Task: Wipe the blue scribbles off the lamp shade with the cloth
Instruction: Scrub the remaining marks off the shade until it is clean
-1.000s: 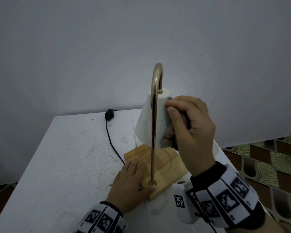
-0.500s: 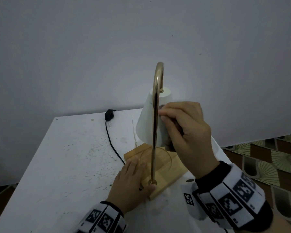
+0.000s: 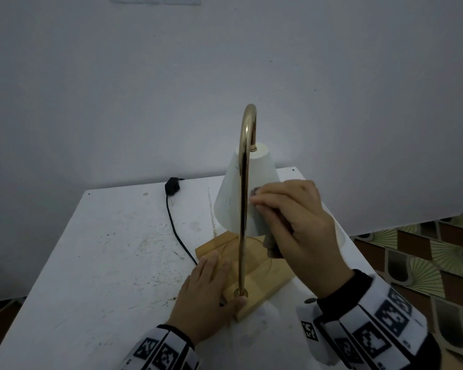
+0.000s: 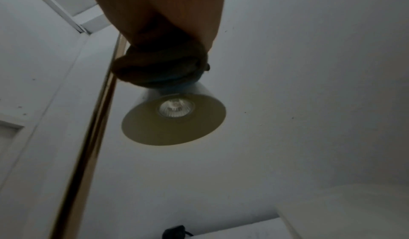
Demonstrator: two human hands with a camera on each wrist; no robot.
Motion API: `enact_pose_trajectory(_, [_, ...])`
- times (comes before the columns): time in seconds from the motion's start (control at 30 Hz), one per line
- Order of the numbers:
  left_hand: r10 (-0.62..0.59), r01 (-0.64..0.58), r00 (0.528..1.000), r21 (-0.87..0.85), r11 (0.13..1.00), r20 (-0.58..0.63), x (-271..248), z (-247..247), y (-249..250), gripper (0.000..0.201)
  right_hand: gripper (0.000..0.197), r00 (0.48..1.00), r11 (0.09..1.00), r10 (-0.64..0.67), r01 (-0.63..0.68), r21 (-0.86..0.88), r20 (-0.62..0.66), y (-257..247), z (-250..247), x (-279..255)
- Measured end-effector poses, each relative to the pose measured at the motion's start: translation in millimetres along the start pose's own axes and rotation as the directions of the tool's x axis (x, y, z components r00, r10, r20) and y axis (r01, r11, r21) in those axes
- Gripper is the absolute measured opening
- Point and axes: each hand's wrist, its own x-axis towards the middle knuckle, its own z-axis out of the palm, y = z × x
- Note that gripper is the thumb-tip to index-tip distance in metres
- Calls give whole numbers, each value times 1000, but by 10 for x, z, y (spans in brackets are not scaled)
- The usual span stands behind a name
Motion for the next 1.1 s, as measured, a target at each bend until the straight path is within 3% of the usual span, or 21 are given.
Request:
enact_pose_trajectory(0.23, [-8,8,1000,1,1000,11,-3,-3,10,133,19,983,989,149,-146,40,-107,-10,-48,69])
enact_pose_trajectory(0.47, [2,-2,1000,-1,1000,-13,5,-2,8,133,17,999,1000,4,-4,8,41,13,-28,-53])
enact_pose_trajectory(0.67, [-6,6,1000,7,1000,-3,-1,-2,12,129,19,983,991,135,-133,29,-122,-41,2,57])
enact_pose_trajectory(0.93, [5,-6,1000,-8,1000,-29,1,1,12,133,21,1000,997,-22,23,-78,13,-36,-14,-30])
enact_pose_trajectory(1.0, [4,-4,999,-9,1000,-32,3,7,10,135,17,1000,999,28,-28,-42,-8,-54,-27,7])
enact_pose_trajectory(1.1, [7,-7,999,3,1000,-35,6,18,0,134,8,979,967,202,-203,156,19,-152,16,13])
